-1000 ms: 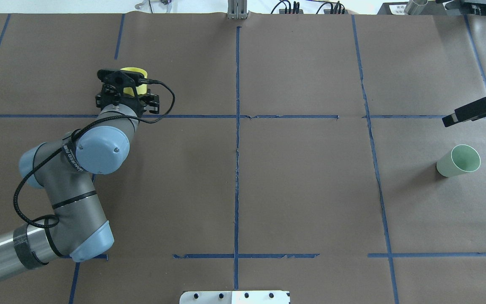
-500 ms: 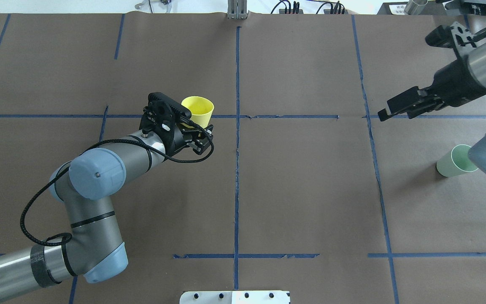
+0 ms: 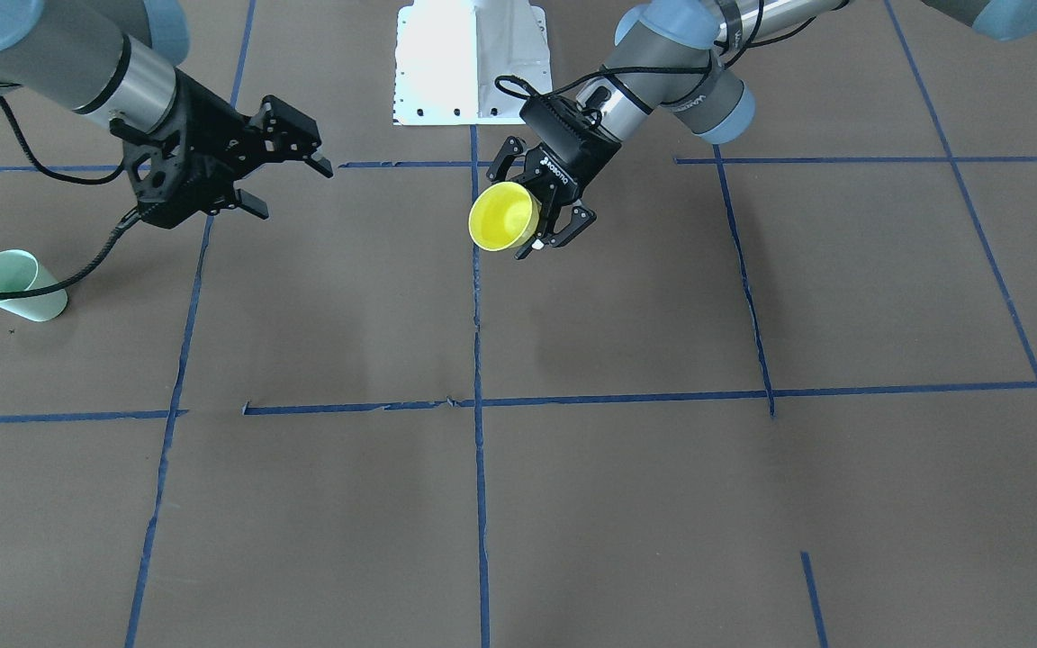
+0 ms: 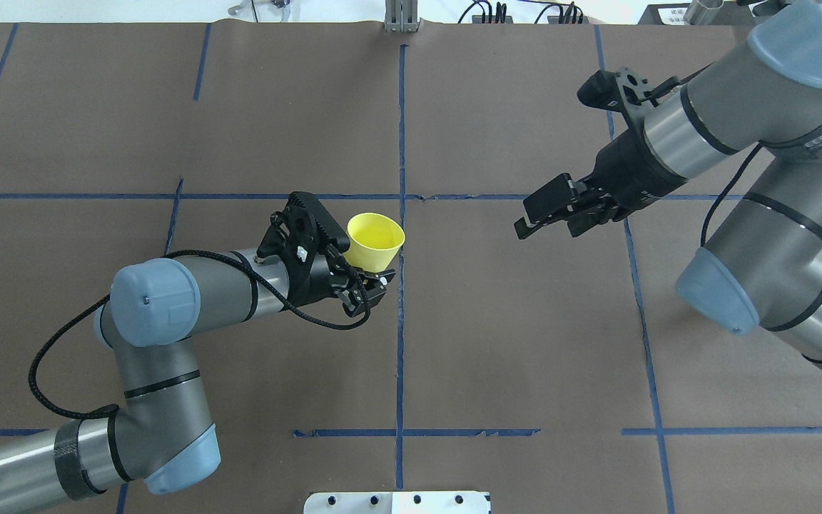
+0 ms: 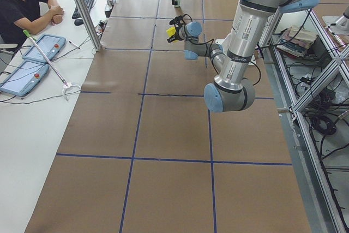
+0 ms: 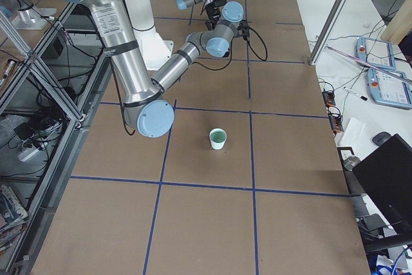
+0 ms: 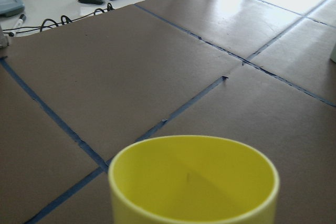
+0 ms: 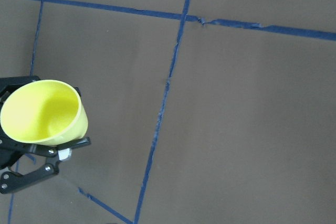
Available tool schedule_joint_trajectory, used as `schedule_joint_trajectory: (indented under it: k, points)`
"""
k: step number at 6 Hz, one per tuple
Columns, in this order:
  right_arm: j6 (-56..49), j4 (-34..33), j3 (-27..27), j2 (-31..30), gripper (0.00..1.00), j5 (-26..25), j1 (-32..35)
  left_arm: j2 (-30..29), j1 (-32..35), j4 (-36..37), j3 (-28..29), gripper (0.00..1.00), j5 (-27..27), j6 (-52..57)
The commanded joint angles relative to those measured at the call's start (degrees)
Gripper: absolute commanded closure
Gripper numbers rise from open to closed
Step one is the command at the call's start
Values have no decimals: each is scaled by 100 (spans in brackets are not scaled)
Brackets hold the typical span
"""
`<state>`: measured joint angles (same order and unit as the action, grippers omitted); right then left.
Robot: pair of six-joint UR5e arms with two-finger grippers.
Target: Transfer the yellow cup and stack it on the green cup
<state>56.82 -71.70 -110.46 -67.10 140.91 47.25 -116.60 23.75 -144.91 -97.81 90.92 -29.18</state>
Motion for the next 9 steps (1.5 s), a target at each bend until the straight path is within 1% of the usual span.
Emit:
schedule_joint_trajectory:
  k: [1, 2, 3, 4, 5, 6, 8, 9]
  points:
    - [712, 15, 7, 371, 0, -11, -426, -177, -246, -29, -54, 93, 164, 79]
    - [786, 7, 15, 425, 0, -64, -619, -179, -509, -3, -45, 93, 155, 53]
    - [795, 7, 68, 478, 0, -221, -725, -179, -538, -11, -54, 93, 163, 44]
    - [848, 7, 242, 661, 0, -283, -770, -188, -564, -37, -115, 92, 163, 44]
    - [874, 7, 383, 715, 0, -284, -805, -197, -573, -29, -220, 92, 163, 44]
    - [1005, 7, 419, 724, 0, -284, -866, -197, -582, -37, -247, 83, 163, 70]
    - [1111, 7, 446, 716, 1, -284, -1051, -232, -599, -37, -291, 82, 163, 79]
    - [1129, 7, 437, 716, 1, -275, -1112, -241, -599, -29, -291, 68, 155, 79]
